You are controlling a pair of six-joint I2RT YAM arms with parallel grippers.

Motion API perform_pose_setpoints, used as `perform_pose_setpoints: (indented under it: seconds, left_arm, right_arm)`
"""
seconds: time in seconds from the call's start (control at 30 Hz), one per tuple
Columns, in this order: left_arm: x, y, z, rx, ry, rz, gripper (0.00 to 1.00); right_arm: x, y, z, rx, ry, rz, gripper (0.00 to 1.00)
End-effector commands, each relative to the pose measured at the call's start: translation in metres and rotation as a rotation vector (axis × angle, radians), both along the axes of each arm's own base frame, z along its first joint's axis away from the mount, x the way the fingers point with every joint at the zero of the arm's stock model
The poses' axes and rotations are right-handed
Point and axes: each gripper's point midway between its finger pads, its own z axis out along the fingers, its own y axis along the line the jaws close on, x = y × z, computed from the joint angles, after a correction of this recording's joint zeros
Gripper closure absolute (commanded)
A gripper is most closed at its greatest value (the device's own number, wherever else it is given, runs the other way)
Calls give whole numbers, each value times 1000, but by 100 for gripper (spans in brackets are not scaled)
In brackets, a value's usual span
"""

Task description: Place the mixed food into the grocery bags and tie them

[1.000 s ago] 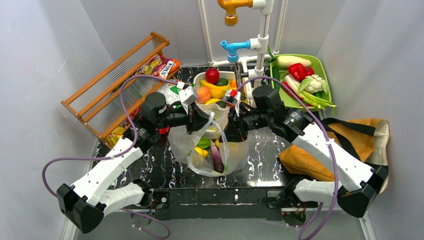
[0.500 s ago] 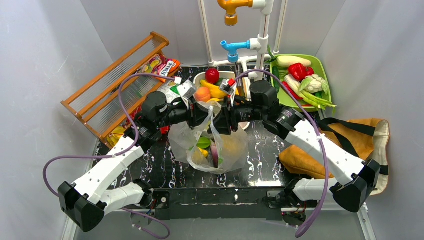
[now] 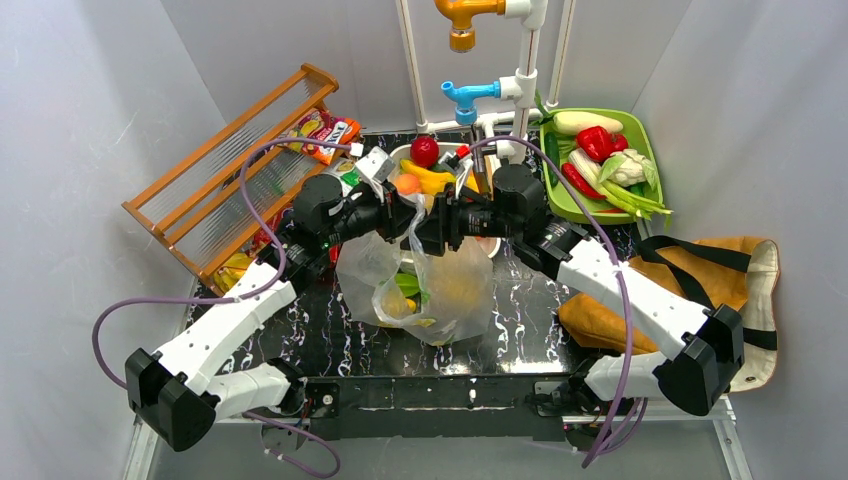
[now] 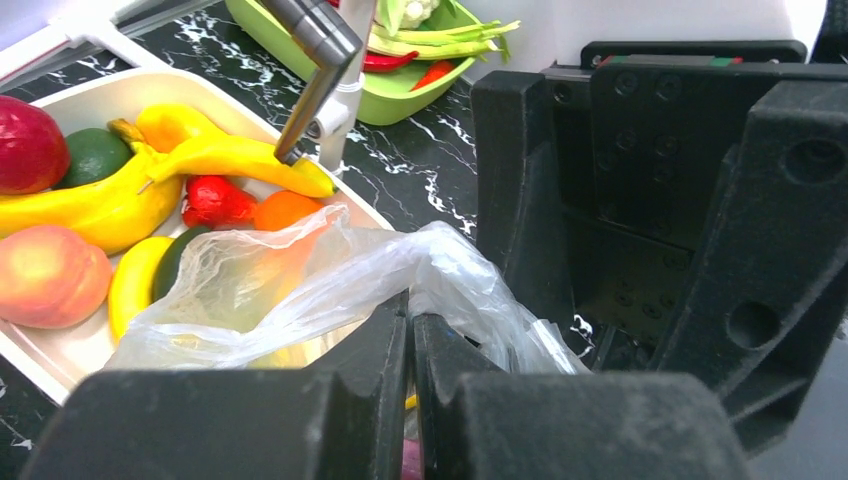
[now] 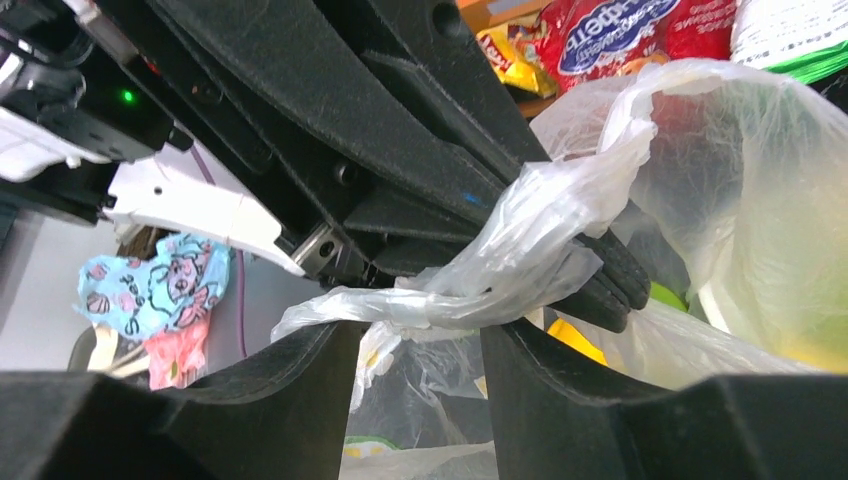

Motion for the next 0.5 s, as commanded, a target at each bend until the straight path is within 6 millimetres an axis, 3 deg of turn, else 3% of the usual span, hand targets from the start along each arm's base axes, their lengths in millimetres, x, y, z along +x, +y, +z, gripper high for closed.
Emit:
perform_pose_setpoints:
  seconds: [0.0, 0.27, 0.47]
  left_arm:
    - [13, 4, 23, -24, -56, 70, 100]
    - [25, 5, 24, -18, -60, 118, 100]
    - [27, 6, 25, -26, -58, 132, 100]
  right_arm:
    - [15, 10, 21, 89, 4, -74, 42]
    - [27, 18, 12, 17, 40, -142, 34]
    - [31, 25, 9, -5, 54, -156, 34]
